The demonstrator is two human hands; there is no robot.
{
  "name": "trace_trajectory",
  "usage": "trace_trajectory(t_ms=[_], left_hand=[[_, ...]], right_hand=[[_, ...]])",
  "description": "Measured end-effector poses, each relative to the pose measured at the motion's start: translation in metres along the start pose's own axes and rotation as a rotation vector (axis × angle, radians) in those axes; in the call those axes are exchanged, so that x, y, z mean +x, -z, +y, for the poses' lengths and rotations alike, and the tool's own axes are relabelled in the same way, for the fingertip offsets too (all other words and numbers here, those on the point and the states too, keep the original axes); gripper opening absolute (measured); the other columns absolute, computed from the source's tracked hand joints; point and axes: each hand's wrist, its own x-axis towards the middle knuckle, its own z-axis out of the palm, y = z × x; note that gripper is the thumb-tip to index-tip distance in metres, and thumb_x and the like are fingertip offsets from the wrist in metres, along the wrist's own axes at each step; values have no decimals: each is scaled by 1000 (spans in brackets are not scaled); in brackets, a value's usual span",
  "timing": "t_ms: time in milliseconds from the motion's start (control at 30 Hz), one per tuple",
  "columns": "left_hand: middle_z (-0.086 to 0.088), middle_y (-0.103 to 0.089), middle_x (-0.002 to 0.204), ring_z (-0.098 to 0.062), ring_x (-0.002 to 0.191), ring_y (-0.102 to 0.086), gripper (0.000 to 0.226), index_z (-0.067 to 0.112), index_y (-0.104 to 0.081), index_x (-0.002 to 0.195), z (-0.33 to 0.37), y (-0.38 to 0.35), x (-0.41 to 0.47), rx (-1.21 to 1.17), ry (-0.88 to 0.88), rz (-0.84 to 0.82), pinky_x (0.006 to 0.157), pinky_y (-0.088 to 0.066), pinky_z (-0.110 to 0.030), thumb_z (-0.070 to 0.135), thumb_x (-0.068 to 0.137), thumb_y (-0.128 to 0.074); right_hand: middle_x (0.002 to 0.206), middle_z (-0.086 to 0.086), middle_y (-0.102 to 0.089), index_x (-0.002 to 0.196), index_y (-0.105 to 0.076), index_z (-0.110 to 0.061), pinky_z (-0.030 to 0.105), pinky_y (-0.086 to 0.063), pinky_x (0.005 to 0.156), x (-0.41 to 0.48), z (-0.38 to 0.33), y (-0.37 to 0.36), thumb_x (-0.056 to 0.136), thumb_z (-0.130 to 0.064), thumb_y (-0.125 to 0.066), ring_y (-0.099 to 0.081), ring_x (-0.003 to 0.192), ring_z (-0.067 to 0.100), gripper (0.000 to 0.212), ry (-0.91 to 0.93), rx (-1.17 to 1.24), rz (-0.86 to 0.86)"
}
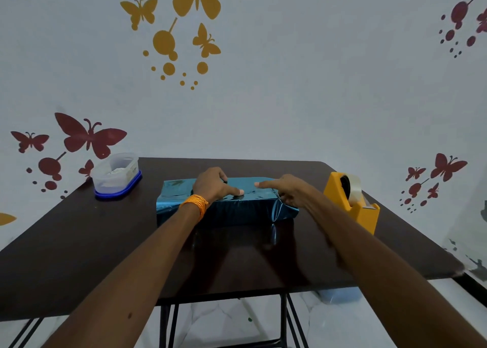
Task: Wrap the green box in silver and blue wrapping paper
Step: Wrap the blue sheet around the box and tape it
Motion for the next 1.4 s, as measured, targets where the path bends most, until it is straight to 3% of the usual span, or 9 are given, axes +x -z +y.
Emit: trace_trajectory(t_ms=[100,300,467,567,733,900,1000,1233,1400], left_hand=[[-4,-61,110,-19,88,-52,60,9,-62,104,0,1,-1,1,-16,-6,76,-49,-35,45,64,-89],[-5,-60,118,-24,108,-56,59,10,-63,103,-1,0,2,16,-12,0,81,-47,-36,46,64,-88],[-4,-60,115,-22,102,-54,59,10,-63,103,0,0,1,17,-15,0,82,-47,-36,46,64,-89],[-1,-58,104,-19,90,-52,58,10,-62,101,4,1,-1,40,0,-10,81,-49,-38,45,64,-88],[-2,-64,97,-26,93,-59,44,17,-61,102,26,-4,-11,335,-146,175,73,-40,-33,33,67,-82],[3,-63,79,-12,76,-58,16,13,-70,92,83,-47,-39,-113,-296,38,66,-44,-25,22,80,-76],[2,-67,84,-12,83,-62,17,10,-74,94,119,-87,-57,-261,-351,-162,72,-51,-24,20,81,-78],[-7,-70,100,-21,93,-64,48,11,-72,111,163,-167,-76,-271,-332,-332,78,-50,-31,32,71,-87],[-6,-70,102,-21,95,-65,50,10,-73,111,165,-175,-74,-257,-316,-277,85,-53,-36,34,70,-87]], right_hand=[[71,3,-43,128,-52,5,23,-33,47,4,8,-6,68,-46,-89,-36,58,11,86,21,21,12],[62,0,-35,73,-46,-11,25,-26,47,-1,13,4,71,-46,-88,-31,51,13,54,42,3,45],[66,1,-34,107,-59,-2,25,-26,47,-2,17,5,76,-32,-86,-30,54,12,51,-5,131,48],[62,5,-29,82,-53,-7,28,-23,45,-8,24,15,83,-12,-76,-25,52,14,24,5,173,115],[59,3,-31,72,-47,-11,27,-26,46,-36,34,45,86,-13,-70,-28,53,16,27,157,185,321],[71,9,-68,74,-67,6,28,-46,58,-82,47,89,83,-12,-66,-62,66,23,20,314,27,636],[66,12,-64,67,-66,1,32,-47,59,-99,76,124,83,-14,-63,-59,63,26,21,239,-88,770],[76,9,-55,86,-56,-9,28,-37,53,-92,128,145,88,-36,-70,-50,64,20,31,-88,140,506],[69,7,-46,90,-54,-10,25,-31,46,-84,117,140,86,-23,-73,-38,53,14,24,-148,355,420]])
